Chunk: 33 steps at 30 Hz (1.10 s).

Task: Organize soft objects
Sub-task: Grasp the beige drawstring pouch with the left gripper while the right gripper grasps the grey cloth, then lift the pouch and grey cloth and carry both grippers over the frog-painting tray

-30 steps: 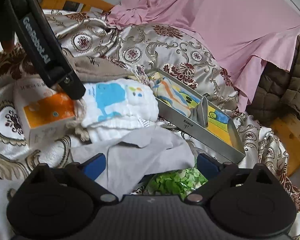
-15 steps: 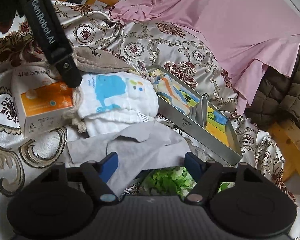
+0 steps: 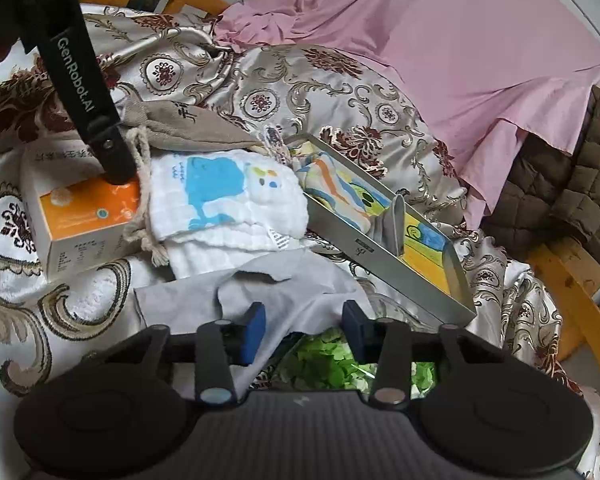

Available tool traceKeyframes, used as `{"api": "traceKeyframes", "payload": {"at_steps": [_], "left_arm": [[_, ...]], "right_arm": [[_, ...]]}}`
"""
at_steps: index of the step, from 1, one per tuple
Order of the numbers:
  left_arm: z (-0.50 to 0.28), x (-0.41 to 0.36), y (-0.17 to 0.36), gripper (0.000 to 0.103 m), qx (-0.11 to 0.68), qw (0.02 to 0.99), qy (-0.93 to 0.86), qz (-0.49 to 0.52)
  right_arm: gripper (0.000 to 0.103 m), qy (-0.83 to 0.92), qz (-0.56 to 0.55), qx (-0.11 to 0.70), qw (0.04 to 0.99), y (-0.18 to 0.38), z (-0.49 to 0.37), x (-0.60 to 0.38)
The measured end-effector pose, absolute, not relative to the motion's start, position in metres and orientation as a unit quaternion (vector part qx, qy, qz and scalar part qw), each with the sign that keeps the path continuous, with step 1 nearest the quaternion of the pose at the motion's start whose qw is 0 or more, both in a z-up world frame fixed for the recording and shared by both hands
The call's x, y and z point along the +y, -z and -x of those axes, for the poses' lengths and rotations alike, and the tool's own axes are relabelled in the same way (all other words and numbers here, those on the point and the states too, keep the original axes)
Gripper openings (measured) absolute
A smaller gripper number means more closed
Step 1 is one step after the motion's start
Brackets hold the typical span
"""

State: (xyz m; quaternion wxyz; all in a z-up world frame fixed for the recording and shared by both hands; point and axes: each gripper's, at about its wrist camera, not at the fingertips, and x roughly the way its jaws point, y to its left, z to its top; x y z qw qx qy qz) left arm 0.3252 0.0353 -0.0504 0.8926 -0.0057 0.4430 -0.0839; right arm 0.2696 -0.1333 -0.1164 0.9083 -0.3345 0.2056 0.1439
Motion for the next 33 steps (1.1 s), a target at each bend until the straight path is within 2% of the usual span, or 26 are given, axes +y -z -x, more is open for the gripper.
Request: {"api": "traceKeyframes", "payload": {"at_steps": [2, 7, 8, 10, 16, 25, 33], "left_arm": [[-0.325, 0.037, 0.050, 0.037, 0.444, 0.892, 0.082, 0.014], [-0.323, 0.036, 0.047, 0.034, 0.432, 0.898, 0.078, 0.012], [-0.321, 0.035, 0.045, 0.034, 0.428, 0.900, 0.079, 0.010], [-0.318, 0.033, 0.042, 0.033, 0.420, 0.904, 0.081, 0.008], [-0.306, 0.030, 0.027, 0.033, 0.394, 0.914, 0.099, 0.012], [-0.290, 0.021, 0.010, 0.033, 0.323, 0.936, 0.140, 0.001], [-0.291, 0.012, 0.015, 0.033, 0.314, 0.933, 0.174, 0.022]], "right_arm": [[0.037, -0.139, 0.336, 0.203, 0.909, 0.117, -0.269, -0.134], [0.036, -0.137, 0.336, 0.201, 0.910, 0.117, -0.269, -0.134], [0.033, -0.136, 0.336, 0.200, 0.910, 0.117, -0.269, -0.134], [0.020, -0.133, 0.333, 0.196, 0.913, 0.116, -0.269, -0.134], [0.010, -0.130, 0.317, 0.195, 0.919, 0.113, -0.270, -0.136], [0.005, -0.116, 0.290, 0.158, 0.937, 0.097, -0.265, -0.143], [0.005, -0.098, 0.259, 0.127, 0.952, 0.080, -0.262, -0.153]]}}
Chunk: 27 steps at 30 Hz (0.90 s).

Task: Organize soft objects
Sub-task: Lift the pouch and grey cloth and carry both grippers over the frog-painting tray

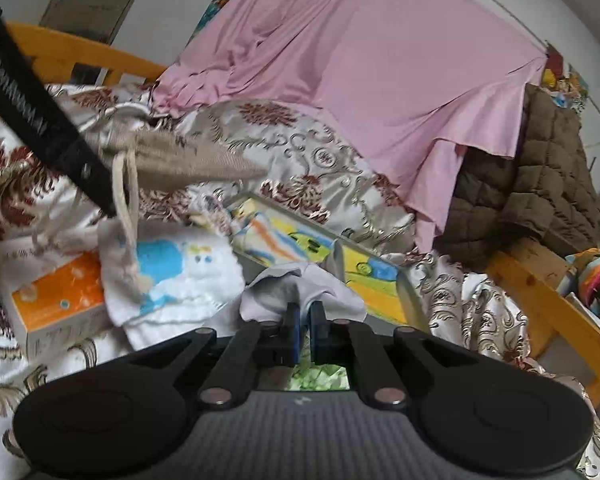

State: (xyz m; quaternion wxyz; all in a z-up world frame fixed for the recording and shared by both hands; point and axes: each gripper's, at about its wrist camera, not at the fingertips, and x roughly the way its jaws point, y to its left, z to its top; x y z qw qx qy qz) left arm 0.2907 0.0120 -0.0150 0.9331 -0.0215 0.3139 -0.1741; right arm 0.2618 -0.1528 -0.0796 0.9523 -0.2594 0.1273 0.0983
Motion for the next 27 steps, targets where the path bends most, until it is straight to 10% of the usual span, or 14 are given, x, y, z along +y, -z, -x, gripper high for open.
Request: {"api": "traceKeyframes", "payload": {"at_steps": [27], "left_arm": [[-0.413, -0.010, -0.028, 0.033, 0.215, 0.953, 0.195, 0.088]], "right_arm": [[0.005, -0.029, 0.191, 0.077, 0.978, 0.005, -0.304, -0.189]]}}
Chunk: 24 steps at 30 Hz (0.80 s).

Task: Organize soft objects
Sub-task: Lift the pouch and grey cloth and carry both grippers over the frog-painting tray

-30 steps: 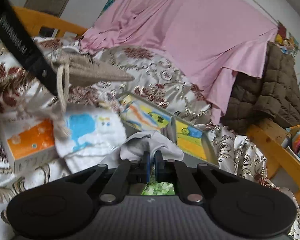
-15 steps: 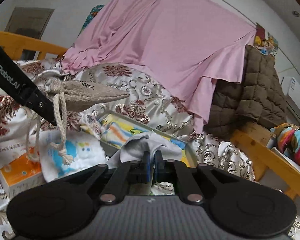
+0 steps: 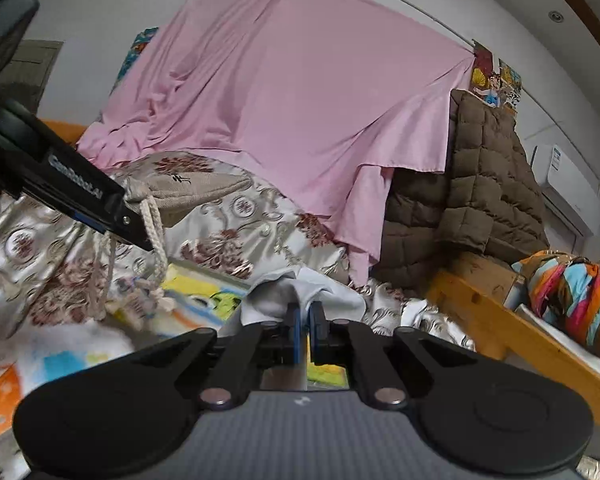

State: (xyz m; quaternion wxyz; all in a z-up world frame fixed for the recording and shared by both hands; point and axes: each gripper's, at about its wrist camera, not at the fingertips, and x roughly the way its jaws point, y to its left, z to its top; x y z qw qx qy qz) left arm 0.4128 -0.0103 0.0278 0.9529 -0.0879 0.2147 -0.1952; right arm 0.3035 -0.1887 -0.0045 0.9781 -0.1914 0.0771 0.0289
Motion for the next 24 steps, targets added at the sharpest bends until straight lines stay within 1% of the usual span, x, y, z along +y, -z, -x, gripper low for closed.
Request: {"api": "traceKeyframes", "payload": {"at_steps": [3, 7, 12, 18, 24], "left_arm": [[-0.441, -0.014, -0.023, 0.033, 0.216, 0.952, 0.197, 0.090], [-0.475, -0.015, -0.012, 0.033, 0.213, 0.944, 0.218, 0.129], [-0.509, -0.014, 0.016, 0.033, 0.239, 0.931, 0.229, 0.155], [-0.533, -0.014, 0.037, 0.033, 0.250, 0.921, 0.218, 0.203], [-0.551, 0.010, 0.060, 0.034, 0.285, 0.911, 0.179, 0.240]], "right_arm": [[0.005, -0.030, 0.171, 0.086, 0.981, -0.008, -0.328, -0.200], [0.005, -0.024, 0.159, 0.096, 0.982, -0.018, -0.355, -0.210], [0.005, -0.020, 0.153, 0.118, 0.981, -0.028, -0.393, -0.213], [0.005, -0.016, 0.145, 0.131, 0.981, -0.039, -0.444, -0.204], [0.005, -0.027, 0.134, 0.159, 0.978, -0.035, -0.496, -0.175]]}}
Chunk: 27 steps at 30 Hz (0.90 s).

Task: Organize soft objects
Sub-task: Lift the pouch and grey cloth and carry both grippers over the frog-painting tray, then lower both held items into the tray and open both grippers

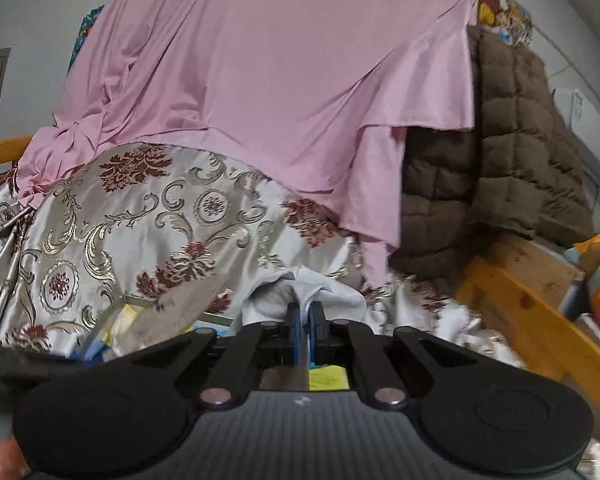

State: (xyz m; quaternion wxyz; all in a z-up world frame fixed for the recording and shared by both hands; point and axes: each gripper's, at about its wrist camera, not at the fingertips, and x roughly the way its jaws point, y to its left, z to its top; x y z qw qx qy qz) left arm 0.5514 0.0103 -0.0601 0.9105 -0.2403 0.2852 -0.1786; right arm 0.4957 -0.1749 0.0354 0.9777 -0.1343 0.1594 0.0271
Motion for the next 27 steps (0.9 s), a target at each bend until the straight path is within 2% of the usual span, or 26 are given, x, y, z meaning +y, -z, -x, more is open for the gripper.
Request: {"api": "traceKeyframes", "payload": {"at_steps": [12, 27], "left_arm": [[-0.561, 0.033, 0.081, 0.034, 0.302, 0.906, 0.164, 0.248], [-0.552, 0.021, 0.086, 0.035, 0.311, 0.919, 0.155, 0.185]], "right_arm": [[0.005, -0.056, 0.082, 0.257, 0.961, 0.005, -0.566, -0.132], [0.005, -0.044, 0.031, 0.298, 0.953, 0.036, -0.577, -0.147]]}}
